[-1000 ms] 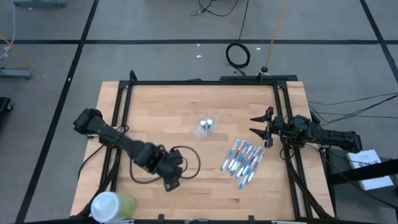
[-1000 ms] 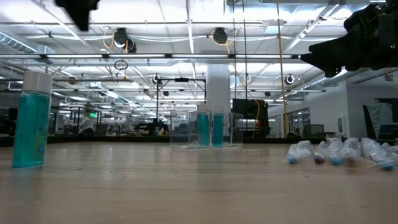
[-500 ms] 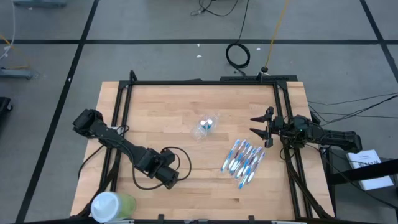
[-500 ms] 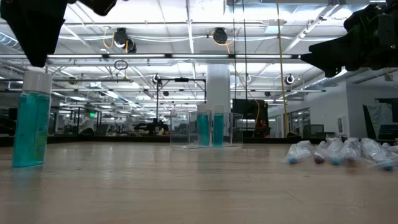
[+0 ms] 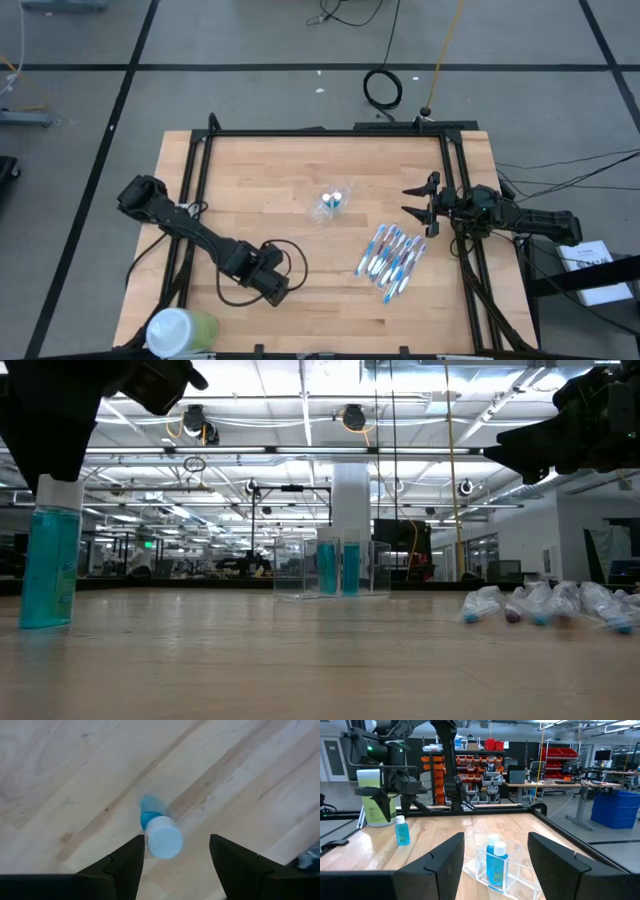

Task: Pick & Place toothbrushing station
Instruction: Put the blue mouthwash into the transparent organizer

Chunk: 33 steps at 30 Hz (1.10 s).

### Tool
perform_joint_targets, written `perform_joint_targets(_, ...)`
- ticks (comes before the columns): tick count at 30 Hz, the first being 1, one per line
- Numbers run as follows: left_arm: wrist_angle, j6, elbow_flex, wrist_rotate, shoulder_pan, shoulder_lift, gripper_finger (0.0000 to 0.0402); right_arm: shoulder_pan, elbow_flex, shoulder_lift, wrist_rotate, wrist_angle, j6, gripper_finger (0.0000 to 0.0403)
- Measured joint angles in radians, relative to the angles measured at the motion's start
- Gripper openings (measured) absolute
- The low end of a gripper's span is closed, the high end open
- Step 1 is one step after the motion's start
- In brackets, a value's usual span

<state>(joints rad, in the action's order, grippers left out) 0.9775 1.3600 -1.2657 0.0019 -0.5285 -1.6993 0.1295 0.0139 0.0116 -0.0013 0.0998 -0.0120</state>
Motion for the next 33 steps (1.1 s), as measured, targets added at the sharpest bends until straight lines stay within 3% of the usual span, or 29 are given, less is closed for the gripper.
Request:
perform_joint_targets(15,-0.004,-0.138,0.024,-0.047,0.0,0.0,0.0232,0.0,0.0,0.0,0.0,0.0,0.0,0.0212)
perform_joint_targets(33,-0.002,-0.267,0.024,-0.011,0.0,0.0,0.0232,0.0,0.0,0.0,0.0,0.0,0.0,0.0212)
